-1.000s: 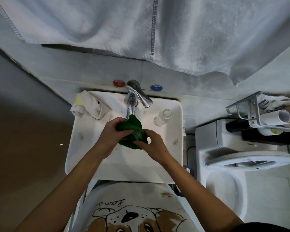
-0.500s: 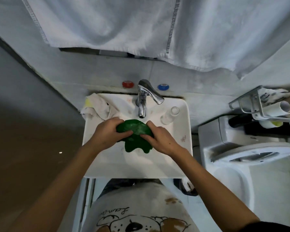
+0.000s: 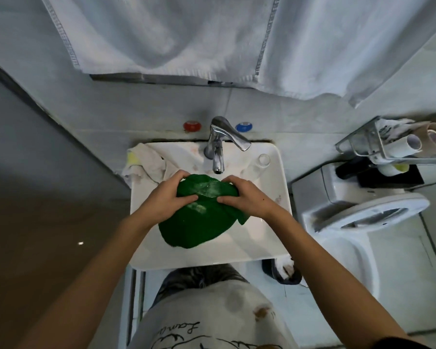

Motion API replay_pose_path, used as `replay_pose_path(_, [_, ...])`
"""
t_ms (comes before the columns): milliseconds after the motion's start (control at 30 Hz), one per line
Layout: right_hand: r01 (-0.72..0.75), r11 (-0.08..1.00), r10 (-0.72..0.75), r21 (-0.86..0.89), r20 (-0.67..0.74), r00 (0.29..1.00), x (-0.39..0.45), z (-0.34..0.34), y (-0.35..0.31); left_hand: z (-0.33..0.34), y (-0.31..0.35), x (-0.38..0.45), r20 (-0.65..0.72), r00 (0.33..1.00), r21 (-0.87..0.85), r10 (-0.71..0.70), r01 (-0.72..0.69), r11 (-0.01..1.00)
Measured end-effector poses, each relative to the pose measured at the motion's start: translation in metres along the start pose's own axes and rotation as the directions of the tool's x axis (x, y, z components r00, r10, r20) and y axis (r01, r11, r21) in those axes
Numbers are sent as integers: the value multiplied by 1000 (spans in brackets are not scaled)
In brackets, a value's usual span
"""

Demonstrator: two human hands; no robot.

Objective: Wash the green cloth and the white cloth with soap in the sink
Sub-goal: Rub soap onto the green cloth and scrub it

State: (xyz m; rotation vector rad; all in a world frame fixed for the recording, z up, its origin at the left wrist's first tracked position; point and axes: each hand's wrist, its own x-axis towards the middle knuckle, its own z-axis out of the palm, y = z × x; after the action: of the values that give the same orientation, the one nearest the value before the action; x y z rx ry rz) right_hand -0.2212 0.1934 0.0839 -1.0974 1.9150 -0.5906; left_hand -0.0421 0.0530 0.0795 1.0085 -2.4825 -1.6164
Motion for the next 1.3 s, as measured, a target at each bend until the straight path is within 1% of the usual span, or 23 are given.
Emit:
replay_pose_path(67, [-51,991,45,124,48,998,2,-1,4,3,-2,0,15,999,-20,-34,34,999])
replay_pose_path(133, [-69,975,56,209,67,996,3,2,8,9,-3,-2,34,997,-103,-63,66,993])
replay_pose_path(233, [-48,961,35,271,52,998,3,10,13,18,-3,-1,41,998,-192,-45,52,980])
replay_pose_path(300, [-33,952,30,305,13,999,2,13,17,23,-1,-1,29,999,-236,-47,52,970])
replay_pose_path(400, [15,936,-3,352,-36,999,3,15,19,28,8,1,8,997,-303,-77,75,950])
replay_pose_path(500, [27,914,-10,406,-45,999,4,17,23,36,15,4,-13,992,-386,-123,108,916])
replay_pose_path(600, [1,882,36,472,-69,997,2,21,18,46,20,11,-117,980,-389,-163,106,915])
replay_pose_path(633, [-4,872,68,490,-111,991,2,22,14,50,22,13,-156,975,-374,-161,93,923])
replay_pose_path(667, [-8,868,114,496,-183,976,4,25,9,56,25,14,-192,969,-347,-156,82,934])
replay_pose_path(733, [-6,854,221,520,-352,909,12,29,0,71,33,12,-258,955,-279,-143,68,958])
replay_pose_path(800, [2,835,291,550,-446,846,19,36,-11,83,45,13,-347,925,-249,-157,70,966])
replay_pose_path(833, [11,827,300,561,-458,837,20,42,-16,84,50,17,-401,894,-272,-199,91,958])
replay_pose_path(900, [39,823,272,567,-453,849,17,54,-22,78,57,30,-500,818,-340,-284,117,933])
replay_pose_path(933, [48,818,264,573,-449,854,15,58,-22,77,57,34,-526,796,-348,-298,118,930])
replay_pose_path(967, [45,808,278,587,-448,850,15,57,-21,80,58,34,-531,795,-331,-294,125,935])
replay_pose_path(1033, [31,767,353,640,-462,813,22,48,-14,95,61,26,-491,834,-255,-252,139,957])
replay_pose_path(1067, [35,742,385,670,-467,796,26,44,-11,101,63,22,-469,853,-239,-230,128,962])
replay_pose_path(1100, [38,728,396,684,-465,792,27,44,-11,101,65,22,-467,854,-248,-229,122,961])
replay_pose_path(1200, [28,751,351,660,-433,830,19,56,-24,83,60,40,-526,784,-359,-330,147,922])
replay_pose_path(1233, [28,751,340,660,-422,841,18,57,-26,80,59,42,-529,775,-375,-346,152,915])
replay_pose_path(1300, [26,720,373,694,-417,829,25,47,-22,89,64,35,-506,802,-337,-317,155,929])
